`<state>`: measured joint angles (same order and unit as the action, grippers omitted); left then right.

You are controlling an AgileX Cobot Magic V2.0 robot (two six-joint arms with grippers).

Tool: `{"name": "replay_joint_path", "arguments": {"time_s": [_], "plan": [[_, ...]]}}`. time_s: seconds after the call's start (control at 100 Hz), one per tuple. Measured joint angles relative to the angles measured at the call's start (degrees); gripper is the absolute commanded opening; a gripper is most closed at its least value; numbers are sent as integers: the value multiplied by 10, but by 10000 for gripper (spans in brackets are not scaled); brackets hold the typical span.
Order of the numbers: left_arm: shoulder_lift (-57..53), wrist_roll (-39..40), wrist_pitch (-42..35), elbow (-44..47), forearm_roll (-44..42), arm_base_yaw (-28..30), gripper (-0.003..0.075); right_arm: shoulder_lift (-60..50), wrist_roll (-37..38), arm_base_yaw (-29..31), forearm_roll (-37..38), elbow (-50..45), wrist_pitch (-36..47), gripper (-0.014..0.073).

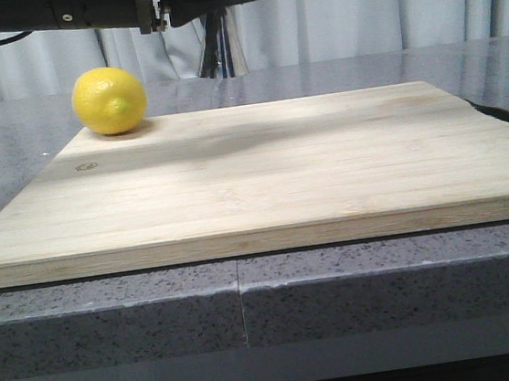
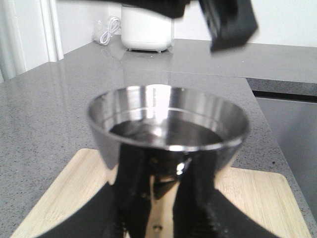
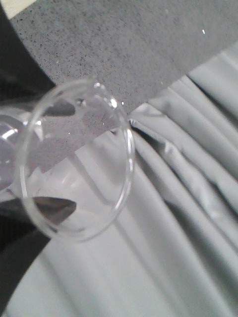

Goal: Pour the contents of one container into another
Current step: 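Tilt the beaker with the right gripper, pouring liquid into the jigger, then lower the empty beaker onto the board and open the right gripper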

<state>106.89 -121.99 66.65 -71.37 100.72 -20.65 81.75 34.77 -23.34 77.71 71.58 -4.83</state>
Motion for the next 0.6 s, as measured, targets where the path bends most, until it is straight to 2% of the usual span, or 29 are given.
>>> {"name": "replay_joint_path", "arguments": {"time_s": [0.14, 0.26, 0.43, 0.6], "plan": [[0, 0, 0, 0, 0, 0, 205, -36, 113, 59, -5, -51, 29, 294], [0, 0, 0, 0, 0, 0, 205, -58, 172, 114, -9, -113, 87, 294], [0, 0, 0, 0, 0, 0, 205, -73, 195, 178, -17, -193, 173, 294], [0, 0, 0, 0, 0, 0, 205, -70, 198, 214, -17, -255, 255, 294]]}}
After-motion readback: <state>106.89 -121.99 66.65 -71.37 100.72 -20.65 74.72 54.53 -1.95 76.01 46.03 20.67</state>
